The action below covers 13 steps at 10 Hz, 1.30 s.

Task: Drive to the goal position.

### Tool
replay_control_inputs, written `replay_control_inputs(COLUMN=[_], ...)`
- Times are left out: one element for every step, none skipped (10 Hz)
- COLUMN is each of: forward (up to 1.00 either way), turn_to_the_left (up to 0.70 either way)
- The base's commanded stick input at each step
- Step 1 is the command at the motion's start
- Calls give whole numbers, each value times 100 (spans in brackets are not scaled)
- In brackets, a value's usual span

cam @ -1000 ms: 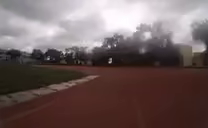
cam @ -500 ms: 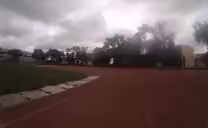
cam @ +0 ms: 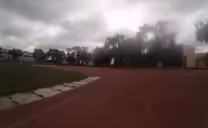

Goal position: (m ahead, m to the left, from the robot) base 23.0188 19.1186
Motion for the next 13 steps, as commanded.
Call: replay_control_inputs(forward=[70,70,70,70,70,70,70,70,70,70,70,70,70], turn_to_the_left=[0,0,0,0,0,0,0,0,0,0,0,0,0])
